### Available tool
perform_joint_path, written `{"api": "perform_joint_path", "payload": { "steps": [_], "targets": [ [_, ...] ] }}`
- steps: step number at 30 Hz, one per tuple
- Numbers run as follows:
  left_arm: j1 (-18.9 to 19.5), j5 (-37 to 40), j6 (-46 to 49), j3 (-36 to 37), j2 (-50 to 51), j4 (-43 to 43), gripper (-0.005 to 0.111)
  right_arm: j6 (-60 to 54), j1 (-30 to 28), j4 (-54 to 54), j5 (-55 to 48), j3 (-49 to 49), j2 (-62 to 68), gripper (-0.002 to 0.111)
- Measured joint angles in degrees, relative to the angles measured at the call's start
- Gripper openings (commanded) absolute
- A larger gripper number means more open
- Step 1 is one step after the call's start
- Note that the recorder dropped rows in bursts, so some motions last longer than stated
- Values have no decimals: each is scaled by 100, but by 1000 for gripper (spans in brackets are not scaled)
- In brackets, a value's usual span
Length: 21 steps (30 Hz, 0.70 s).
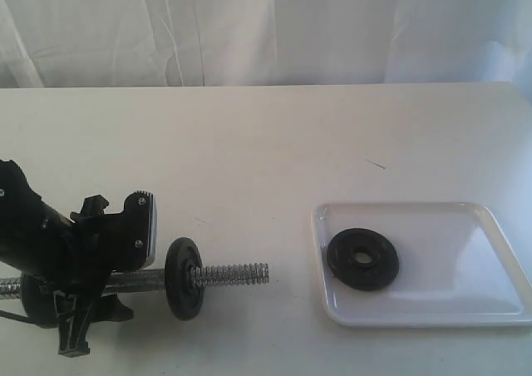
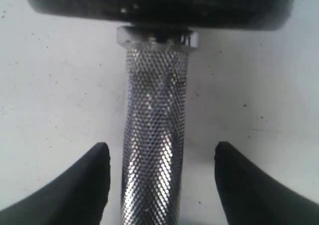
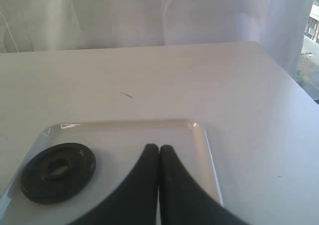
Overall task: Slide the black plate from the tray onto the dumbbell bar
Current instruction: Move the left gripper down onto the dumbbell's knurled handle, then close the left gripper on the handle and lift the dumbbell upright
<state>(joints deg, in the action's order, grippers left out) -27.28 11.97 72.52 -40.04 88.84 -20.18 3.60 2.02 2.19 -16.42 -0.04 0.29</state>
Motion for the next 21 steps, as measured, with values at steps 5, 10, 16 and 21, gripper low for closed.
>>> {"api": "perform_joint_path", "payload": {
  "steps": [5, 10, 16, 21],
  "targets": [
    [0, -54, 0, 0, 0, -12, 64, 0, 0, 0, 0, 0, 0, 0],
    [0, -67, 0, 0, 0, -91, 64, 0, 0, 0, 0, 0, 0, 0],
    [0, -93, 0, 0, 0, -139, 64, 0, 0, 0, 0, 0, 0, 0],
    [0, -117, 0, 0, 0, -191, 64, 0, 0, 0, 0, 0, 0, 0]
  ]
}}
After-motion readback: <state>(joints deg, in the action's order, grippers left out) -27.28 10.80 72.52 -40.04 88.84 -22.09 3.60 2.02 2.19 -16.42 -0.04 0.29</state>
